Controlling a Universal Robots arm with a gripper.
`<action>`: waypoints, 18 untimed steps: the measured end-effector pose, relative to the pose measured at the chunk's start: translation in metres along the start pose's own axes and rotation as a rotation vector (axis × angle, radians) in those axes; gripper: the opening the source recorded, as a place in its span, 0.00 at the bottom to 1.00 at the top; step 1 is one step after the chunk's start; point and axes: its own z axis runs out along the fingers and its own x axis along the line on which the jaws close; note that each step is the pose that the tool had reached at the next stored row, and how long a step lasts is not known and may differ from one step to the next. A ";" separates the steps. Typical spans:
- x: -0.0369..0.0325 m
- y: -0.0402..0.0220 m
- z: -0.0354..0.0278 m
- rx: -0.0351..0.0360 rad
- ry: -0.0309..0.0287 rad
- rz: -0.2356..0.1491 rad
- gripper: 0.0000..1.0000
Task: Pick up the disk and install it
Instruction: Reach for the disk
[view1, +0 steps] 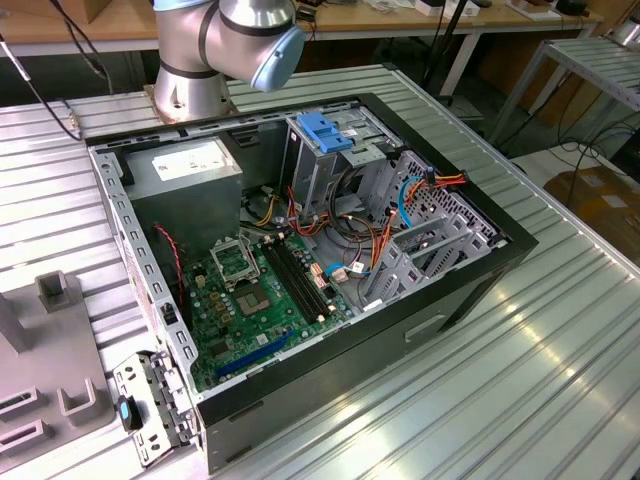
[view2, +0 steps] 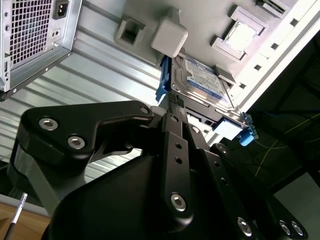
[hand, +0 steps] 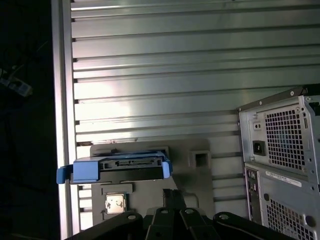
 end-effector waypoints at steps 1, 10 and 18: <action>0.0010 -0.0001 0.0000 0.0000 0.0000 0.000 0.11; 0.0104 -0.0008 0.0002 -0.0001 -0.0001 0.000 0.11; 0.0183 -0.0014 0.0004 0.0000 0.0000 0.000 0.11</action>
